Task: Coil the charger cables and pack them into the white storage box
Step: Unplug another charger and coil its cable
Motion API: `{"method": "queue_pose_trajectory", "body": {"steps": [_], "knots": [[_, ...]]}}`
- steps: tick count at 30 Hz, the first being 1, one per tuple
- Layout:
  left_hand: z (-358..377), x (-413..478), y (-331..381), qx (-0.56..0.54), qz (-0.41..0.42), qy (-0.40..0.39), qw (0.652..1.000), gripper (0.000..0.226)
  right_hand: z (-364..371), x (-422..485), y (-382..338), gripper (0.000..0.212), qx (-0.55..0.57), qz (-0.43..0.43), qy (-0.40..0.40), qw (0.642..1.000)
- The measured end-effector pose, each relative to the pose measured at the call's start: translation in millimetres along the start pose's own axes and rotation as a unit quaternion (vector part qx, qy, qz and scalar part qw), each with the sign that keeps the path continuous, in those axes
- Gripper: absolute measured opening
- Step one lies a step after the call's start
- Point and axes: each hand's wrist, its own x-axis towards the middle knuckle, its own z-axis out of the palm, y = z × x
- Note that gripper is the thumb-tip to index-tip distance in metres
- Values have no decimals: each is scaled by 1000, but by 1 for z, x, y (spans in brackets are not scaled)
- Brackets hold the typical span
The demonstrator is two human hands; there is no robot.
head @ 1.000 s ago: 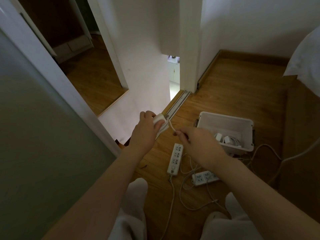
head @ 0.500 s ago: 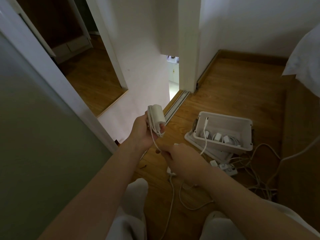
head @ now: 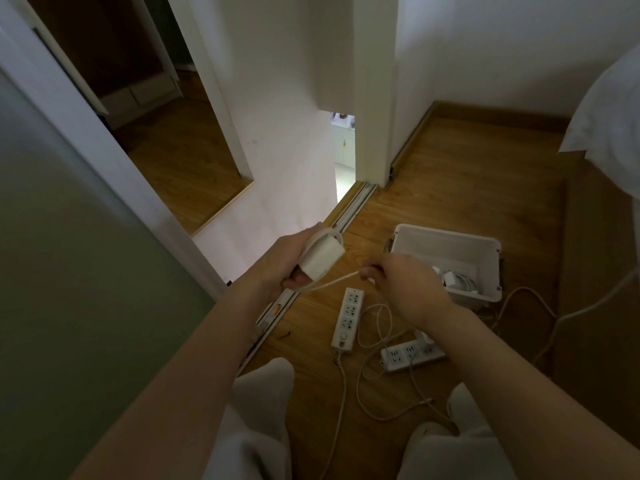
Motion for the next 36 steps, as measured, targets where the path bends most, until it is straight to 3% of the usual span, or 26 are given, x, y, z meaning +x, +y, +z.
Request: {"method": "queue_pose_trajectory", "body": {"steps": [2,4,8,14,20,26,30,33,36], "knots": [[1,0,-1,98,-12,23,995,48,-3,2,5,25,10,16,33,999],[3,-1,-2,118,-4,15,993,47,-4,3,6,25,14,10,63,998],[4,0,-4,170,15,24,985,23,-3,2,-2,18,48,-25,111,992],[5,2,-12,221,-22,18,975,23,1,-4,-11,33,27,-113,33,993],[5,-1,-13,215,-46,23,975,5,8,-5,-15,29,-71,-158,24,985],[2,-4,-9,241,-50,39,969,18,15,-5,-20,62,-132,-183,1,974],[5,-5,-10,258,-58,31,964,22,19,-7,-20,68,-188,-192,-48,962],[4,-4,-10,233,-15,48,971,15,16,-8,-20,66,-161,-160,-54,972],[4,-1,-8,232,100,133,958,9,14,-6,-21,61,-96,-115,-44,988]]}}
